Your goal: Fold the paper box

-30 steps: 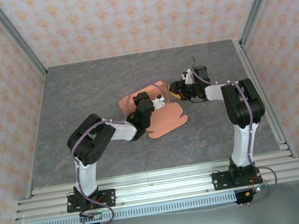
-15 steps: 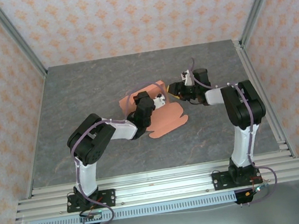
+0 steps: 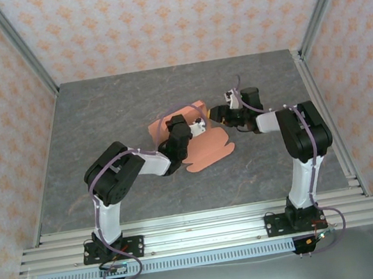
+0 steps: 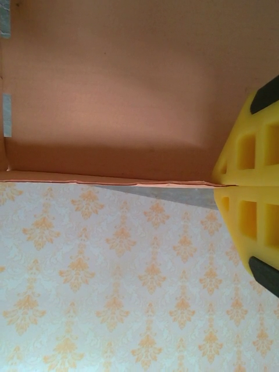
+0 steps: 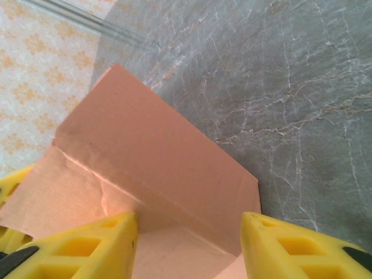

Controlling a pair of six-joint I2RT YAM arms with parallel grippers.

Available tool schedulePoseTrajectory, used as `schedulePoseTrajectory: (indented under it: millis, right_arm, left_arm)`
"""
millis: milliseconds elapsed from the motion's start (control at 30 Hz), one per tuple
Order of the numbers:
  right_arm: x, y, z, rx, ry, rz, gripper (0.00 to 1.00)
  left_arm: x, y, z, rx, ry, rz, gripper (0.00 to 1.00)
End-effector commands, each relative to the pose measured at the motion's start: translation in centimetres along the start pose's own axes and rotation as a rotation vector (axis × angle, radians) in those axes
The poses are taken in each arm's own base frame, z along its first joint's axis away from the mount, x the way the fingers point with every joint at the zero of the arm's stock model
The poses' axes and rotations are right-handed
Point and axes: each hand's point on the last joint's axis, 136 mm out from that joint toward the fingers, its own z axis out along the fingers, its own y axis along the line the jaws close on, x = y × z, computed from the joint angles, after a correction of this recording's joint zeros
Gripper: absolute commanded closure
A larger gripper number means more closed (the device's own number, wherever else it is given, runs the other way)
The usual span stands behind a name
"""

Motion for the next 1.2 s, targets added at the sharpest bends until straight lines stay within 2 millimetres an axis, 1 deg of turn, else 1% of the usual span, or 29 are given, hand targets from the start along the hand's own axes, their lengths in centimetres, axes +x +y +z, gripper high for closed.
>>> schedulePoseTrajectory:
  millis: [0, 100, 200, 367, 500, 667, 767, 800, 933, 1067, 1167]
  right_arm:
    - [-0.6, 1.3, -0.8, 0.021, -0.014, -0.114, 0.5]
    - [-0.3, 1.1, -1.4, 0.048, -0.026, -0.141, 0.49]
    - [0.1, 1.1, -1.6, 0.048, -0.023, -0.167, 0.49]
    - [-0.6, 1.2, -0.9, 0.03, -0.019, -0.193, 0.49]
    - [-0.8, 1.7, -0.4, -0.003, -0.003, -0.207, 0.49]
    - [0.1, 1.3, -0.6, 0.001, 0.009, -0.236, 0.47]
    - [0.5, 0.9, -0.8, 0.022, -0.003, -0.248, 0.46]
    - [0.6, 1.0, -0.8, 0.024, -0.007, -0.252, 0.44]
    - [0.6, 0.9, -0.3, 0.044, -0.015, -0.271, 0.43]
    - [0.5, 1.5, 0.4, 0.033, -0.014, -0.297, 0.45]
    - [0.2, 1.6, 0.9, 0.037, -0.022, -0.319, 0.46]
  left_arm:
    - [0.4, -1.4, -0.2, -0.01, -0.003, 0.05, 1.0]
    - [0.4, -1.0, -0.7, -0.038, -0.013, 0.048, 1.0]
    - [0.3, -0.8, -0.9, -0.058, -0.019, 0.06, 1.0]
    - [-0.6, -1.5, -1.1, -0.057, -0.04, 0.104, 1.0]
    - [-0.7, -1.6, -1.2, -0.07, -0.039, 0.118, 1.0]
    - [-0.7, -1.3, -1.6, -0.078, -0.039, 0.115, 1.0]
    - [-0.9, -1.6, -1.7, -0.075, -0.045, 0.124, 1.0]
    - [-1.1, -1.6, -1.7, -0.075, -0.049, 0.127, 1.0]
    - [-1.5, -2.0, -1.7, -0.072, -0.054, 0.141, 1.0]
    - [-1.8, -2.1, -1.7, -0.067, -0.058, 0.144, 1.0]
    - [-2.0, -2.0, -1.7, -0.065, -0.059, 0.142, 1.0]
